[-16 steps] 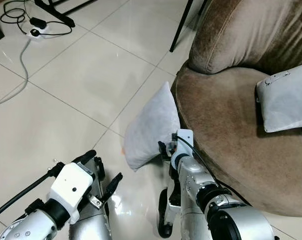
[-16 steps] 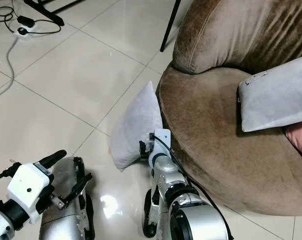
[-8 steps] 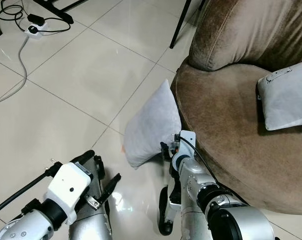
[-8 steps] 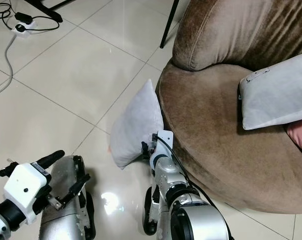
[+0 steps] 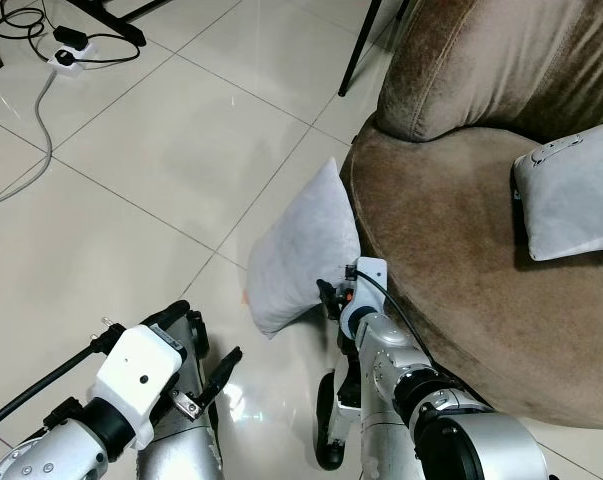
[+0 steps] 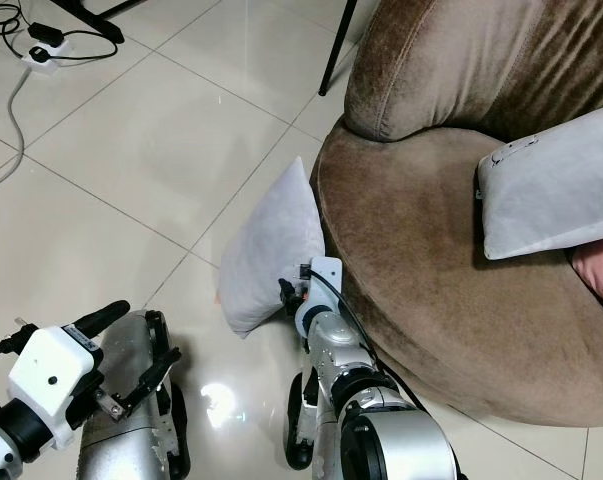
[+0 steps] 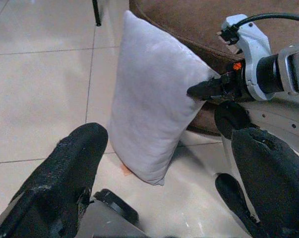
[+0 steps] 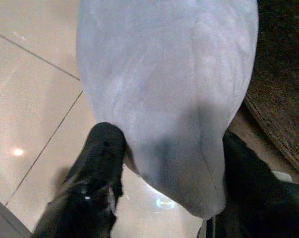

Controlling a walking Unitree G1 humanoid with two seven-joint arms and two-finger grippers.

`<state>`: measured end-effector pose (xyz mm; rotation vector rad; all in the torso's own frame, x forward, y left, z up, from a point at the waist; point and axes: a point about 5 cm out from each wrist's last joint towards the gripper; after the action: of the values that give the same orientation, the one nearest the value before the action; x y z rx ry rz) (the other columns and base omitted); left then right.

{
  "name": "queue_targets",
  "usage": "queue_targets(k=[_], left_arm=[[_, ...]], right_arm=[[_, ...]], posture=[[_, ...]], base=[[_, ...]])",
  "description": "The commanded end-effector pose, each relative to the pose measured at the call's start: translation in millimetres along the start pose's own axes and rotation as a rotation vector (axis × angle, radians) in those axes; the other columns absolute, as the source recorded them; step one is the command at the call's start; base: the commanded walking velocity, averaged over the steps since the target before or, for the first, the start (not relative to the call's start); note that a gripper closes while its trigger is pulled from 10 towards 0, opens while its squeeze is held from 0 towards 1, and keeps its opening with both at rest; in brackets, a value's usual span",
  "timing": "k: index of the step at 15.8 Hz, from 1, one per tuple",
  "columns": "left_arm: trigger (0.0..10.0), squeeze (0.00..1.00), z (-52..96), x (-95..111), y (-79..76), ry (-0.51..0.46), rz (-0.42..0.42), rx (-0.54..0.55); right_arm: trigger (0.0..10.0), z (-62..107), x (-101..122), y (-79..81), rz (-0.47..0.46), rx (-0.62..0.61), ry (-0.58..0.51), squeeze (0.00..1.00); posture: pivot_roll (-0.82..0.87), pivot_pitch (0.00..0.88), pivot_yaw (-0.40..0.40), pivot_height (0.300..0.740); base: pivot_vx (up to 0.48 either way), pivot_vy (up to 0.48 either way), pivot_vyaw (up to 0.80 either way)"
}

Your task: Move the pillow to the sofa from floor

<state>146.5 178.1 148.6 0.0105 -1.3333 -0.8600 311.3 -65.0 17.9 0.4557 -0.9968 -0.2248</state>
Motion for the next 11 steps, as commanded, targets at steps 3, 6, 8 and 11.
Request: queue_targets(k=[3, 6, 8, 11], left_arm=[[10.0, 0.00, 2.8, 3.1, -5.2, -0.008, 0.015, -0.027], [10.0, 0.00, 2.7, 3.2, -5.9, -0.008, 0.019, -0.040], [10.0, 0.00, 2.2, 2.7, -5.2, -0.007, 0.020, -0.046], [10.0, 0.00, 0.7, 1.6, -4.1, -0.007, 0.016, -0.048]], right_arm=[[0.0, 0.8, -8.0, 4.1, 0.004, 0.014, 0.019, 0.00], [0.0, 0.9, -8.2, 4.6, 0.009, 0.024, 0.020, 0.00], [0.0, 1.0, -8.6, 5.4, 0.011, 0.032, 0.020, 0.00], [0.0, 2.1, -13.3, 5.8, 0.025, 0.050, 0.035, 0.00]], posture=[[0.16, 0.293, -0.152, 0.508], [0.17, 0.289, -0.145, 0.508], [0.17, 0.287, -0.139, 0.508], [0.17, 0.282, -0.138, 0.508]], base=[[0.000, 0.000, 0.00], [0.000, 0.000, 0.00], [0.000, 0.000, 0.00], [0.000, 0.000, 0.00]])
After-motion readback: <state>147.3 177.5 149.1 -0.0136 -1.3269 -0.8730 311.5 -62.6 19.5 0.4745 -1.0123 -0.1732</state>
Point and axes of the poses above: a point about 5 cm out from each wrist's last joint towards the gripper, its own z axis pointing back from the gripper into the wrist, its own x axis along the axis of the wrist's last joint, y = z × x, and after that the axes turned 13 degrees about -z, right-handed
